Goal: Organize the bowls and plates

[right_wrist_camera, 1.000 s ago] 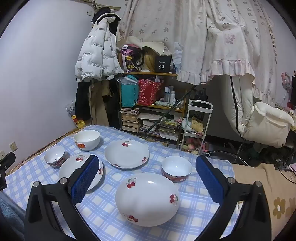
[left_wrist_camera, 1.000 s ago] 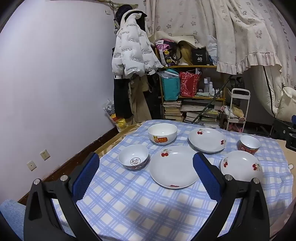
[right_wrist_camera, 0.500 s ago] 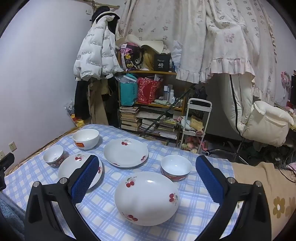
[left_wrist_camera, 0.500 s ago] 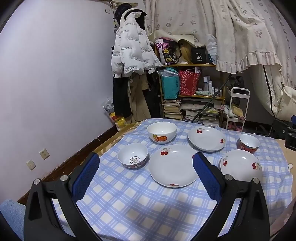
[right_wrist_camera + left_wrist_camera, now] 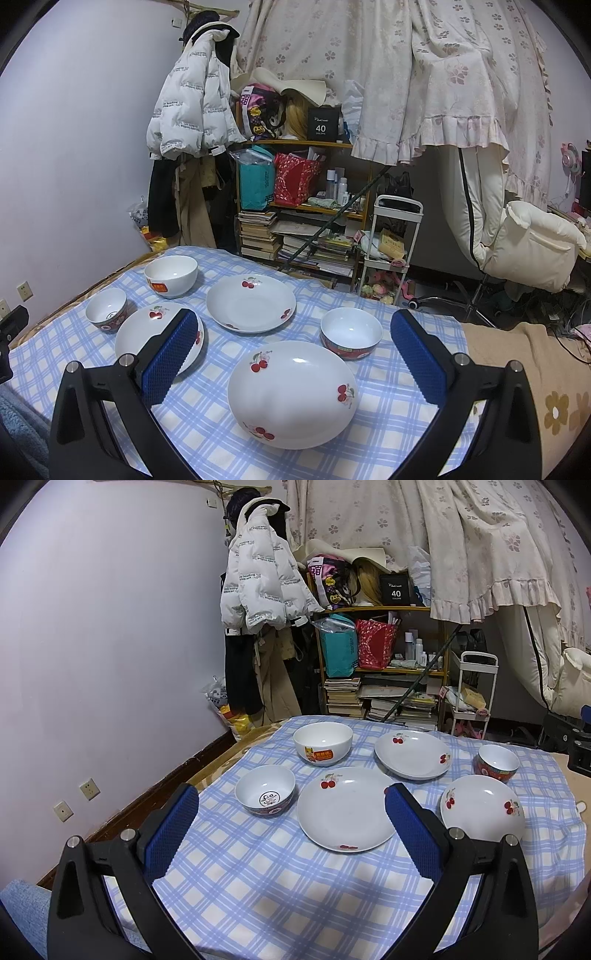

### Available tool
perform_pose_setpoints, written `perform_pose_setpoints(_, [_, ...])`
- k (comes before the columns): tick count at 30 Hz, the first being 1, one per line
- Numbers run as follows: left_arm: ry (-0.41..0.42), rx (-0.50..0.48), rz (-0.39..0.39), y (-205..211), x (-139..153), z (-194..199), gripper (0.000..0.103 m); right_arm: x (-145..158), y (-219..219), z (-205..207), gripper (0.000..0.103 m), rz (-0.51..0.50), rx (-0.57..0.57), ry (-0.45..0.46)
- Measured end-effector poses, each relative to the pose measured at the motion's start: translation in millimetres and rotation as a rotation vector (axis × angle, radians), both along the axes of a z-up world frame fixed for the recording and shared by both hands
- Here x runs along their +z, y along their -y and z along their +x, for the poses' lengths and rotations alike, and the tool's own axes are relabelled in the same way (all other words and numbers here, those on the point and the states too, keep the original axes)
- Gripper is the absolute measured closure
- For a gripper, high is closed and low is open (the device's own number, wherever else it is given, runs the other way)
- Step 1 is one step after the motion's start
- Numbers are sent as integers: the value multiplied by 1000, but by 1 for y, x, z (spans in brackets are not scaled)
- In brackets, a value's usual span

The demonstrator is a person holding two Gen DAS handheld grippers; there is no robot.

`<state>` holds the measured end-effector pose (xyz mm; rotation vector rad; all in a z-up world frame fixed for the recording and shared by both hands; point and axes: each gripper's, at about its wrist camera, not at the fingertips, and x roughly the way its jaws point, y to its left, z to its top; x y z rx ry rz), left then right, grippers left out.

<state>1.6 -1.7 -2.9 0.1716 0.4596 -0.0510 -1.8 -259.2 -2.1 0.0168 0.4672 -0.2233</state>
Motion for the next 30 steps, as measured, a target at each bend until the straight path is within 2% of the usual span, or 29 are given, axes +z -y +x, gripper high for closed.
perform_pose_setpoints(30, [-2,7,5,1,0,0,3,1,-1,0,0,0,-3,-4])
